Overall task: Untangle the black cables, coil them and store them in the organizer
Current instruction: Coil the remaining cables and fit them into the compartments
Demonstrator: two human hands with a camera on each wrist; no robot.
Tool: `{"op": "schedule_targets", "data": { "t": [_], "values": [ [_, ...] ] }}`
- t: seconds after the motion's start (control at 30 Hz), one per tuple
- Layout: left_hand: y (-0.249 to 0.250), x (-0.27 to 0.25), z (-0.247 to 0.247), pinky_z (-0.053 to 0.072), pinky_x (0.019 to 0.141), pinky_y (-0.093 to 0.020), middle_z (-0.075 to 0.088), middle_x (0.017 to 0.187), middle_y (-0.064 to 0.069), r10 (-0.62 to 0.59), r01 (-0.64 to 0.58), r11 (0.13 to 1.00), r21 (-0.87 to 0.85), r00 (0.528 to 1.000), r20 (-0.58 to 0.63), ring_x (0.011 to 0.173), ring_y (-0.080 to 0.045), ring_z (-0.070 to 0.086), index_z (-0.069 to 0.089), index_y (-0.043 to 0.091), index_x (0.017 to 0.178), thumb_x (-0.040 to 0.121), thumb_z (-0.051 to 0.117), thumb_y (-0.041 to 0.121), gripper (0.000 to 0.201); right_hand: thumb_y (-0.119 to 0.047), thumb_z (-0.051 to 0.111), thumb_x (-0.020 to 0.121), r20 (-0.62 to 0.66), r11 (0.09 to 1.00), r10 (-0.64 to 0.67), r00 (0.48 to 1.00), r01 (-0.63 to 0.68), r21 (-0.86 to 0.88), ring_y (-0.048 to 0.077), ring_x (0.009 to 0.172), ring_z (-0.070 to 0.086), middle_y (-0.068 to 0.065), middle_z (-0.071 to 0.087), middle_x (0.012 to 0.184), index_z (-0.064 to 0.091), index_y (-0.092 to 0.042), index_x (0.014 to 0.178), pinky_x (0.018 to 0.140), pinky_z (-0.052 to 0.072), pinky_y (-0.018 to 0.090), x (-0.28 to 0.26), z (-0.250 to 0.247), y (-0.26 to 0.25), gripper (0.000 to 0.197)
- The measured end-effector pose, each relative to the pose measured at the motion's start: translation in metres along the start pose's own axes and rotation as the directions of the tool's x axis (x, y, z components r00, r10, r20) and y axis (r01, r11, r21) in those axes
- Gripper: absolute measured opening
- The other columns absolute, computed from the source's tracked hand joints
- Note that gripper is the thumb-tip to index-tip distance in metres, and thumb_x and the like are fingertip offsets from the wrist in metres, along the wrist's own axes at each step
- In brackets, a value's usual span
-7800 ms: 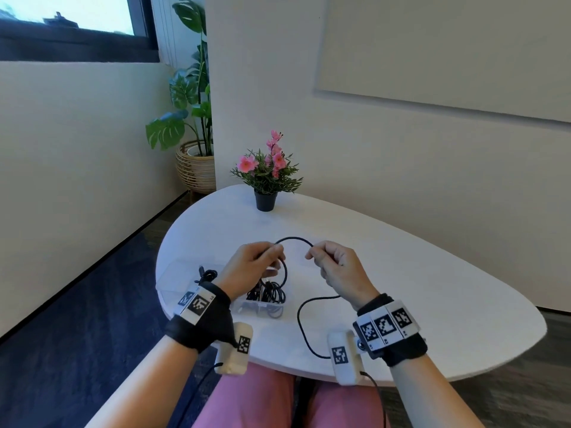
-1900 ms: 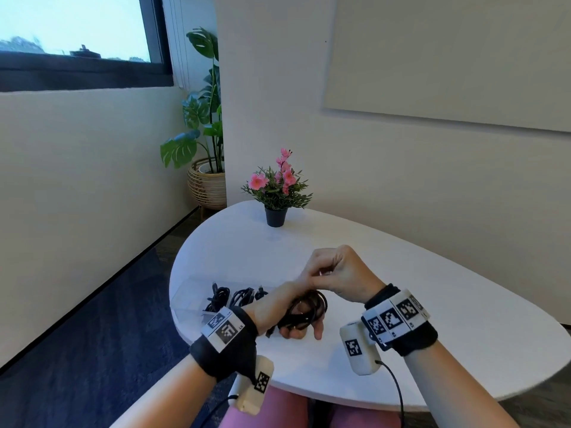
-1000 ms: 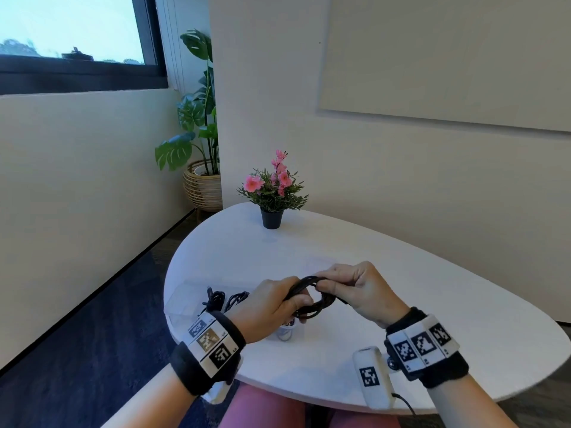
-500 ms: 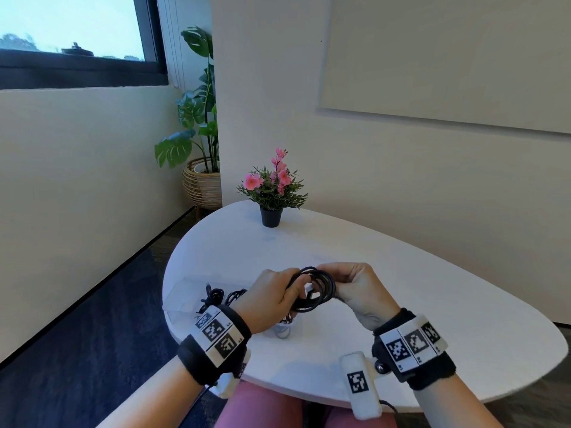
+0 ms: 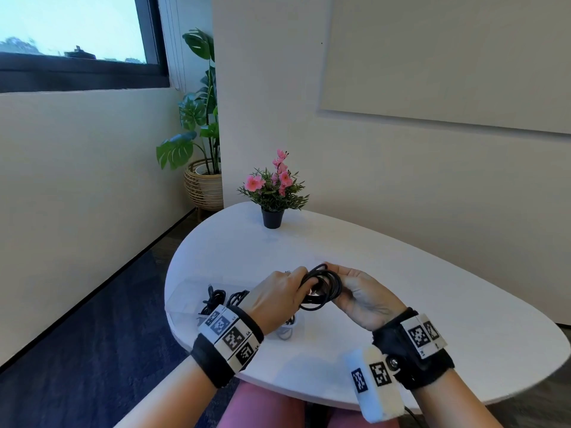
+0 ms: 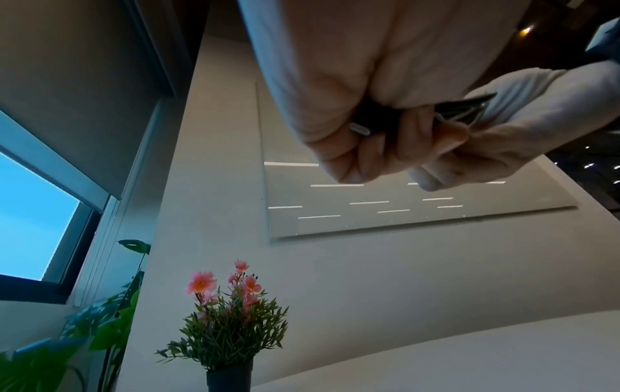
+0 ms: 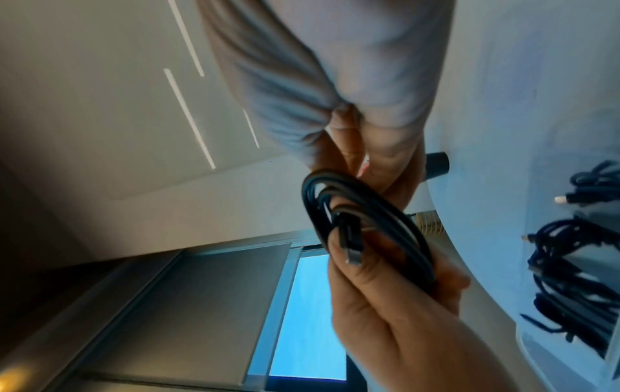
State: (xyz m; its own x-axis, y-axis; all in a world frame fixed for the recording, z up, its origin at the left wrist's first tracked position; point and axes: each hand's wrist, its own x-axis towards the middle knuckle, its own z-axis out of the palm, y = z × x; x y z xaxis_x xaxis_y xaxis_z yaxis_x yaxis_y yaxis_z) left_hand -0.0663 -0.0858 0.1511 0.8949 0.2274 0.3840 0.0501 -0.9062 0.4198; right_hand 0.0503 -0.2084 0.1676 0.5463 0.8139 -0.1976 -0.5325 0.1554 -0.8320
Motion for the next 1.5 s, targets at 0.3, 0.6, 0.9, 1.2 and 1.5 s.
{"op": "schedule_targets", "data": {
  "t": [0.3,0.6,0.9,1.2,1.5],
  "values": [
    [-0.016,0.0,0.006,0.031,0.05,-0.029,0.062,0.069,-0.014,-0.142,0.146,0.988,0.057,0.988,-0.067,0.053,-0.025,0.046,0.053,0.008,0.089,0.1,0.036,0.034,0.033,0.004,0.05,0.091,-0.047,0.966,-0.185,0.982,0.173,-0.194,0.021,0.072,0.065,0.02,0.066,0.091,0.063,-0.001,0.094,0.073,0.057,0.025,-0.008,0.014,0.009,0.013],
    [-0.024,-0.009,0.004,0.039,0.063,-0.029,0.058,0.079,-0.002,-0.256,0.255,0.959,0.122,0.967,-0.003,0.07,-0.026,0.053,0.056,0.008,0.108,0.102,0.031,0.028,0.032,0.001,0.088,0.055,0.31,0.491,-0.456,0.834,0.526,-0.694,0.011,0.092,0.065,0.005,0.057,0.107,0.068,-0.018,0.095,0.089,0.051,0.021,-0.01,0.015,0.035,0.048],
    [-0.034,-0.016,0.005,0.034,0.051,-0.02,0.062,0.091,-0.002,-0.275,0.268,0.917,0.294,0.961,-0.018,0.06,-0.015,0.052,0.05,0.015,0.109,0.102,0.027,0.034,0.031,-0.013,0.08,0.072,0.409,0.212,-0.541,0.735,0.59,-0.779,0.002,0.108,0.05,-0.007,0.05,0.123,0.074,-0.035,0.092,0.091,0.041,0.012,0.004,0.01,0.053,0.03],
    [-0.03,-0.014,0.011,0.036,0.056,-0.023,0.062,0.076,-0.014,-0.427,0.413,0.903,-0.115,0.89,-0.158,0.066,-0.028,0.056,0.057,0.003,0.097,0.101,0.036,0.028,0.033,-0.031,0.063,0.087,0.38,0.084,-0.741,0.554,0.637,-0.766,0.007,0.101,0.052,-0.013,0.059,0.104,0.072,-0.026,0.105,0.089,0.043,0.021,0.01,0.019,0.064,0.021],
    [-0.024,-0.01,0.006,0.058,0.059,-0.032,0.063,0.096,-0.011,-0.608,0.404,0.367,-0.838,0.786,0.113,0.07,-0.012,0.069,0.05,0.004,0.103,0.102,0.036,0.023,0.023,-0.023,0.06,0.087,0.309,0.204,-0.789,0.531,0.701,-0.684,0.004,0.101,0.061,-0.021,0.065,0.1,0.073,-0.023,0.1,0.087,0.047,0.014,0.021,0.019,0.084,0.018]
  ]
}}
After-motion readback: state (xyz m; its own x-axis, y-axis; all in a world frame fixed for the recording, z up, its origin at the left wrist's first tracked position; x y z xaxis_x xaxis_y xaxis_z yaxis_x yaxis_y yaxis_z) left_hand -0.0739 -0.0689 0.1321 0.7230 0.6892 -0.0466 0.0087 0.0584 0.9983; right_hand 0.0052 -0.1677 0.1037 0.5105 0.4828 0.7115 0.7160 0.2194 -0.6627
